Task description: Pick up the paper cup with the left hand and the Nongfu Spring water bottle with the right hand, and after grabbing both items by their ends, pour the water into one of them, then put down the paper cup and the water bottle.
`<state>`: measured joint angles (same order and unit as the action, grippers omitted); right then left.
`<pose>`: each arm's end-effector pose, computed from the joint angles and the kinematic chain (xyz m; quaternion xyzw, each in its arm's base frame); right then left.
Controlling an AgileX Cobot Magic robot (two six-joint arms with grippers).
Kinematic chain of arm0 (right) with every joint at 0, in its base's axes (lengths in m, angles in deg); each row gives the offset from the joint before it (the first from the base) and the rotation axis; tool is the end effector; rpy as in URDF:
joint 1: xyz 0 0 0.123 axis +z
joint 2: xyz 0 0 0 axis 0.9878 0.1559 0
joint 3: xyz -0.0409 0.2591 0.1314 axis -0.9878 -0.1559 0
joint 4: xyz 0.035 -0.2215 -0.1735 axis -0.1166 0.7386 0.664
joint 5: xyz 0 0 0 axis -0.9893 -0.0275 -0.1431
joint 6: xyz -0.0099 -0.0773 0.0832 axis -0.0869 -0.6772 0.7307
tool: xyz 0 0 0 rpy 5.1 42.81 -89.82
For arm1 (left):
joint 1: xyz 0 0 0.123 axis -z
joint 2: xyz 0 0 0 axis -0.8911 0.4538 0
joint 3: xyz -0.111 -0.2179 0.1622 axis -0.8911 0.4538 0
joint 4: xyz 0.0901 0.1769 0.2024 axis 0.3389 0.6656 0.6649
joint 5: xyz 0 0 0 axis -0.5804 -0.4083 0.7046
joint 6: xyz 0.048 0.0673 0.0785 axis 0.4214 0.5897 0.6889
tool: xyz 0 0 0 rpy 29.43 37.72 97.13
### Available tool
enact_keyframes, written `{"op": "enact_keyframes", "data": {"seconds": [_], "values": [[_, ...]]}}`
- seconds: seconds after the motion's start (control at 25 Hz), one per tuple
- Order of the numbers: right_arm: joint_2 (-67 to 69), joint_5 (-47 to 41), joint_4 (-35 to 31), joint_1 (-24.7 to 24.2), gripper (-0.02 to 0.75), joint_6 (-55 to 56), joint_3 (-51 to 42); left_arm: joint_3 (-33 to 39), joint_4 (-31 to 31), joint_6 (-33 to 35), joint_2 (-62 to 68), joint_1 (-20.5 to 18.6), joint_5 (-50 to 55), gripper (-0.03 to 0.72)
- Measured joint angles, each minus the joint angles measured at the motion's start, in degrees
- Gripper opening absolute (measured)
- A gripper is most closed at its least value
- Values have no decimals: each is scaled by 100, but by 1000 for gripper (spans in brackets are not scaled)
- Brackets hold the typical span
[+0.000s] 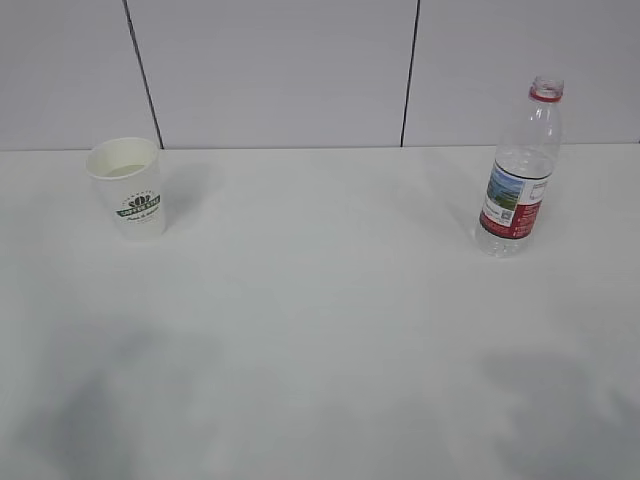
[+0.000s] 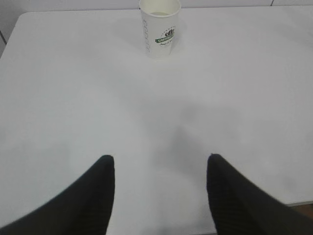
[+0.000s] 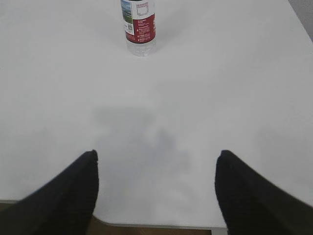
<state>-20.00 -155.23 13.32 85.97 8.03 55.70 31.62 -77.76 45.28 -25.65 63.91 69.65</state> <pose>0.0295 -0.0016 0.2717 -0.0251 0.8716 0.0073 0.4895 0.0284 -0.0131 0.2922 0.0210 0.8524 -0.0603 0.5189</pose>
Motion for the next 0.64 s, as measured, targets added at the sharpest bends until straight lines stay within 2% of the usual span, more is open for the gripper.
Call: {"op": "enact_keyframes", "data": {"seconds": [0.64], "values": [[0,-4,0,0,557,0,0,0,0,0,0,0,0,442]]}}
